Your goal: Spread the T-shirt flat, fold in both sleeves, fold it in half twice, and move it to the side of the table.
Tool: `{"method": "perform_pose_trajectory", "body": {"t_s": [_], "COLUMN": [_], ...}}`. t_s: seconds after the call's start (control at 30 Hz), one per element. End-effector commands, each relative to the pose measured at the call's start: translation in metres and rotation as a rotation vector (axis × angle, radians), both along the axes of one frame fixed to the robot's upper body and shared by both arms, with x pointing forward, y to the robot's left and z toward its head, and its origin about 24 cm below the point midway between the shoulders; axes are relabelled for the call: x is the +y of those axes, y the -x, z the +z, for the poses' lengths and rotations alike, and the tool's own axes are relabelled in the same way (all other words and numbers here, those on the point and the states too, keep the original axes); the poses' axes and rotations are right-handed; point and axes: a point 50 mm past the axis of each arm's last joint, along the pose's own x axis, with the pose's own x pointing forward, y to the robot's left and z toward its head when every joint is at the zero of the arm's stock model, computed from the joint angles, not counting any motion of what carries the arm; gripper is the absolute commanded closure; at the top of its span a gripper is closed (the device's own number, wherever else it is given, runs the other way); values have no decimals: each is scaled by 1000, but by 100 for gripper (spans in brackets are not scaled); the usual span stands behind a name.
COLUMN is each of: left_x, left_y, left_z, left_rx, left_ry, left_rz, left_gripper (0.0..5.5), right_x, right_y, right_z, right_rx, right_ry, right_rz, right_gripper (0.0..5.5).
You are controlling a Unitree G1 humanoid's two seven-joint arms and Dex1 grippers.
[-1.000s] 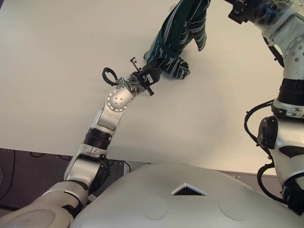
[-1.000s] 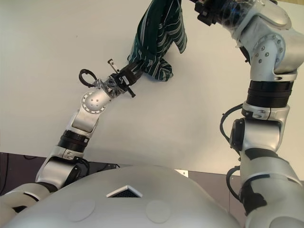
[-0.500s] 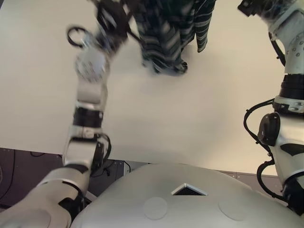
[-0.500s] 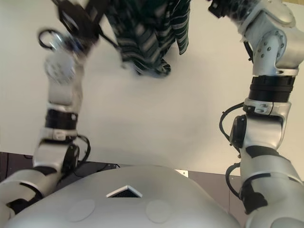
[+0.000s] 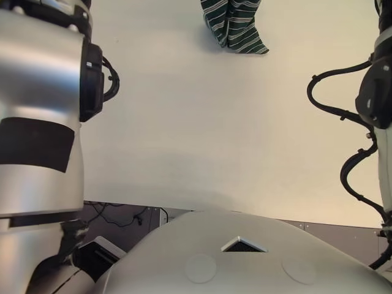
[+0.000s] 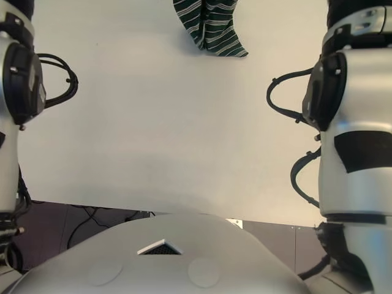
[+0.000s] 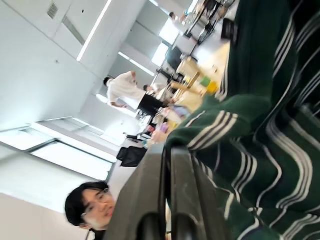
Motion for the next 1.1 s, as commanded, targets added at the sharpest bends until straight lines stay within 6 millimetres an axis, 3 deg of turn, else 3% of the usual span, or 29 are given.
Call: {"method": "perform_pose_trajectory", "body": {"t_s": [0.03, 0.2, 0.33, 0.43, 0.53, 0.6, 0.67, 0.7, 0.77, 0.83, 0.93, 1.0, 1.1], "left_x": [0, -1, 3, 15, 28, 46, 66, 67, 60, 59, 75, 87, 89], "left_y": [4, 8, 9, 11, 22, 36, 69, 93, 150, 189, 220, 237, 253], "left_z": [41, 64, 62, 44, 25, 4, -20, -33, -85, -131, -190, -206, -211], "left_rx": [-139, -236, -240, -145, 92, 316, 547, 652, 912, 1088, 1190, 1258, 1295], "left_ry": [-58, -84, -88, -51, 122, 195, 258, 283, 233, 114, -164, -258, -289], "left_rz": [58, 94, 61, -63, -379, -631, -880, -976, -1064, -1061, -955, -910, -888], "left_gripper": [546, 546, 546, 546, 546, 546, 546, 546, 546, 546, 546, 546, 546], "right_x": [-9, -22, -27, -34, -53, -70, -77, -77, -65, -50, -38, -37, -34], "right_y": [4, 8, 11, 18, 50, 99, 162, 183, 214, 234, 251, 262, 272], "right_z": [39, 60, 60, 32, -3, -29, -61, -70, -90, -115, -168, -186, -194], "right_rx": [-108, -165, -163, -73, 74, 234, 497, 600, 756, 878, 995, 1027, 1054], "right_ry": [47, 100, 110, 115, 85, 63, 82, 60, 4, 12, 247, 293, 324], "right_rz": [-92, -182, -111, 179, 616, 832, 1018, 1076, 1162, 1202, 1114, 1075, 1037], "right_gripper": [550, 550, 550, 550, 550, 550, 550, 550, 550, 550, 550, 550, 550]}}
